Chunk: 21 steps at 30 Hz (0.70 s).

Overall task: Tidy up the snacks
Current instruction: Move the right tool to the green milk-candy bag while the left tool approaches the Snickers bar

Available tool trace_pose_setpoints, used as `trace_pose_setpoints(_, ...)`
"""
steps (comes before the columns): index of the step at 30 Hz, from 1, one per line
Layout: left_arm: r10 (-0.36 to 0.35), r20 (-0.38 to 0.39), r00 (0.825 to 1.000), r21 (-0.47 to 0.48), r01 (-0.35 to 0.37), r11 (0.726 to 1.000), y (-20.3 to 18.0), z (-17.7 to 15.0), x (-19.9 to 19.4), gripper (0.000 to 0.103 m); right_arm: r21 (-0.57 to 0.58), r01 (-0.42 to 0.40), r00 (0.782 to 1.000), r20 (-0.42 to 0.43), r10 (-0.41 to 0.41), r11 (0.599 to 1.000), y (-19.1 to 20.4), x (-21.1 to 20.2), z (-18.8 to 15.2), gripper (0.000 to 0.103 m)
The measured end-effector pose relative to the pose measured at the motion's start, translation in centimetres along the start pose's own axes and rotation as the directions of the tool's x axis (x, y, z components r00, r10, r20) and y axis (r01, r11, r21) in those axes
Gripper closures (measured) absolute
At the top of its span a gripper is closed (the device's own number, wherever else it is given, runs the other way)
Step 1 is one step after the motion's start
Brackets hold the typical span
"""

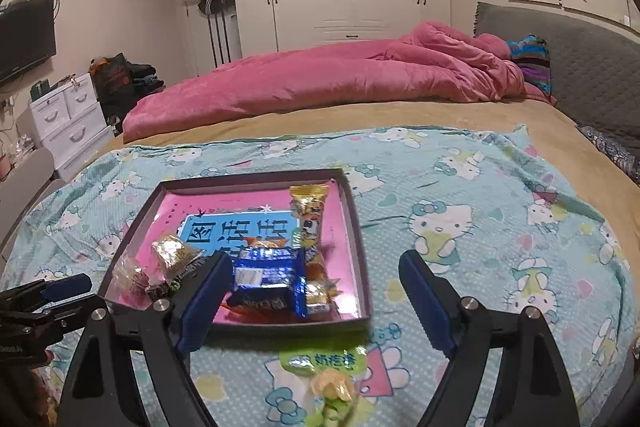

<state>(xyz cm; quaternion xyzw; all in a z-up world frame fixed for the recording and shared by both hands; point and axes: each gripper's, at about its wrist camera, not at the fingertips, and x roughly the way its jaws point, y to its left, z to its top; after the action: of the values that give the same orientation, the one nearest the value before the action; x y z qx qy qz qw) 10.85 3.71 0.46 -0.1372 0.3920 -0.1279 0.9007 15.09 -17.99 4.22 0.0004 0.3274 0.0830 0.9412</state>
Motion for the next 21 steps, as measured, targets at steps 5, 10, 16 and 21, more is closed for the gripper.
trace_pose_setpoints(5,0.006,-0.009,1.000,0.014,-0.005,1.000,-0.6,-0.5,-0.1,0.022,0.009,0.004,1.000,-0.008,-0.004,1.000,-0.9,-0.6,-0.6,0.018)
trace_pose_setpoints(10,0.011,-0.021,1.000,0.032,-0.010,0.999,-1.3,-0.8,0.1,0.022,0.018,-0.002,1.000,-0.020,0.003,1.000,-1.5,-0.9,-1.0,0.018)
trace_pose_setpoints(16,0.009,-0.056,0.998,0.039,-0.007,0.999,-2.1,-1.6,0.6,0.022,0.029,-0.016,0.999,-0.040,0.017,0.999,-1.9,-0.9,-1.7,0.018)
trace_pose_setpoints(21,0.014,-0.090,0.996,0.039,-0.011,0.999,-2.7,-2.4,1.4,0.022,0.041,-0.020,0.997,-0.068,0.023,0.999,-2.1,-0.5,-2.5,0.018)
